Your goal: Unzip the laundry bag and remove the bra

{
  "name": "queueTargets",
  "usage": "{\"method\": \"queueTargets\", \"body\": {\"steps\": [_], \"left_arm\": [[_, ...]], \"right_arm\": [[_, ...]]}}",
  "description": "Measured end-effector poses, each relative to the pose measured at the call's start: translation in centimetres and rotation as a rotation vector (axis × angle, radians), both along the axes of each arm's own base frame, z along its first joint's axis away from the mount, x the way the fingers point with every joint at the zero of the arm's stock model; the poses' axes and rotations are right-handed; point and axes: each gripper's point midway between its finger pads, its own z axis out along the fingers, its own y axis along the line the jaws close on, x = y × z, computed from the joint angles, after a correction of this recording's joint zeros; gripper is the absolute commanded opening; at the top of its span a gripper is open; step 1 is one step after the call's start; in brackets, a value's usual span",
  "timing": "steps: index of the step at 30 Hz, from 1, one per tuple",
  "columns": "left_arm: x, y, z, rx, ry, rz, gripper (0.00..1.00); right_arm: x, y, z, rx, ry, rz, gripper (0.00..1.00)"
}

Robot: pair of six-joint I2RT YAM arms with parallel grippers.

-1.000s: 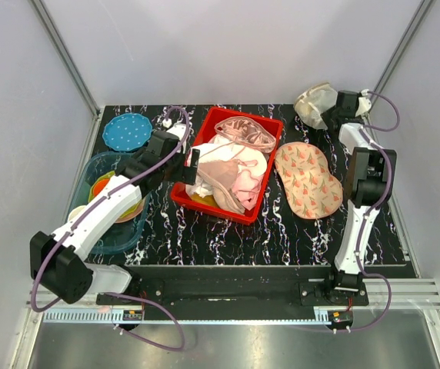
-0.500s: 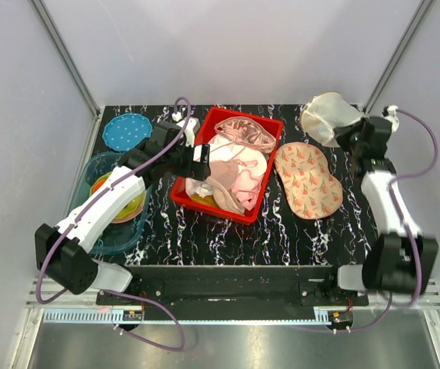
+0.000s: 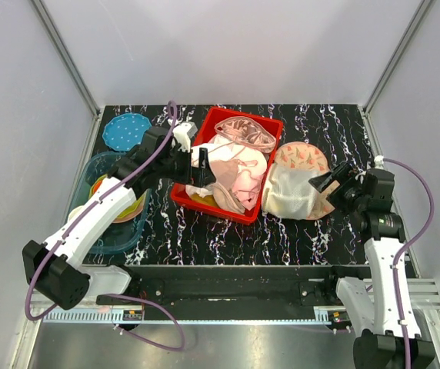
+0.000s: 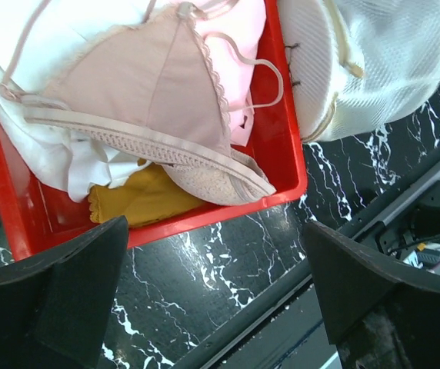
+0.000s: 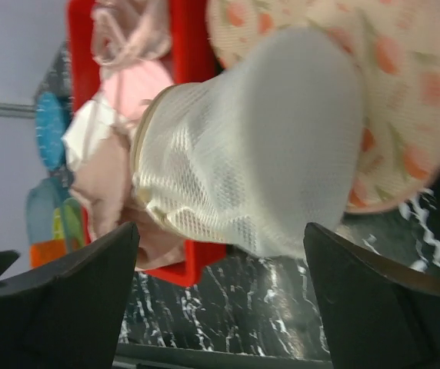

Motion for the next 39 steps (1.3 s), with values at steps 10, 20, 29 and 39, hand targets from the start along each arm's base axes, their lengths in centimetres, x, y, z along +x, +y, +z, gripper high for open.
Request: {"method": "queueTargets", "body": {"steps": [10,20,29,39], "left_arm": [[-1.1,-1.1,-0.4,-0.054,0.054,-0.05,0.99],[-0.9,-1.3,-1.7,-0.05,0.099,-0.035,0.99],[-0.7,-1.5,-2.4,-0.047,0.129,-0.025,0.99],[-0.9,-1.8,-2.4,-0.055,0.14,-0.031,0.99]], "right_arm": [[-1.9,-0.1,0.9,-0.084,0.067,0.01,0.88],[-4.3,7.7,0.7,-0.168,0.114,0.287,0.91],[-1.6,12.1,-3.7,-0.235,0.232,0.349,0.86],[1.6,13.5,-7.6,-0.268,0.276,0.338,0.0]]}}
